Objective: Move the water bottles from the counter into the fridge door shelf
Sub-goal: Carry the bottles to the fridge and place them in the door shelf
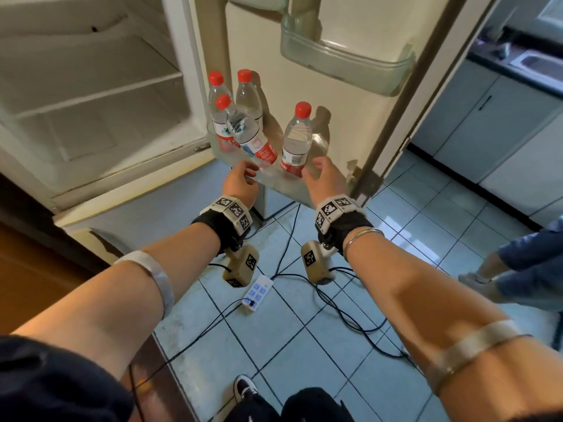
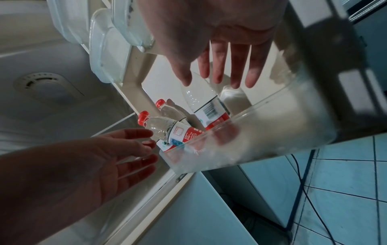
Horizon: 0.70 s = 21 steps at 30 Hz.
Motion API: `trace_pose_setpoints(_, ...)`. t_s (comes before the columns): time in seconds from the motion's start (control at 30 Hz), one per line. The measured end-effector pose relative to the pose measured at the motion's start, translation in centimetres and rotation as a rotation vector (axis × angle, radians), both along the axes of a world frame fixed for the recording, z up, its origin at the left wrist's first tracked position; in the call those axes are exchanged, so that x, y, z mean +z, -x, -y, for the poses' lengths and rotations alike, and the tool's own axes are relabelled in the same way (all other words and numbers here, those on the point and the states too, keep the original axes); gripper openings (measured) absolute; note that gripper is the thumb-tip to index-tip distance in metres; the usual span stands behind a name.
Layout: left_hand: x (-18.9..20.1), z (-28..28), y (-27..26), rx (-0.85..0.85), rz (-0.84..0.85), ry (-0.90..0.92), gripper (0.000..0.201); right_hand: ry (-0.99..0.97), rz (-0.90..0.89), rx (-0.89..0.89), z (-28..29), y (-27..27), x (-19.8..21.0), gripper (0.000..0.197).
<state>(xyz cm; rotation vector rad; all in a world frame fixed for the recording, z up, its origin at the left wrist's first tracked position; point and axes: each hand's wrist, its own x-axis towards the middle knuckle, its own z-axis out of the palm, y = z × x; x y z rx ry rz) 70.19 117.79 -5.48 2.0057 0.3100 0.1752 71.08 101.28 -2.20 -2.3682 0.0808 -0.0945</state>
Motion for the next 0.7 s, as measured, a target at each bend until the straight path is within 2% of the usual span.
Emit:
trace_pose_setpoints(0.3,-1.9,9.6,5.0,-0.133,-0.078,0.020,0.033,-0.015,-0.013,-0.105,9.0,6.3,-2.5,0.032)
trace_pose_setpoints(0.43,-2.0,16.6,7.7,-0.238,-0.114,0.030,0.033,-0.072,-0.009,-0.204,15.8,10.2,-3.7,0.026)
trace_pose_setpoints(0.7,-2.9,32.0,14.5,-0.486,-0.109,0.049,0.031,-0.087,-0.063,-0.426,30.3,20.4,-4.4,0.029)
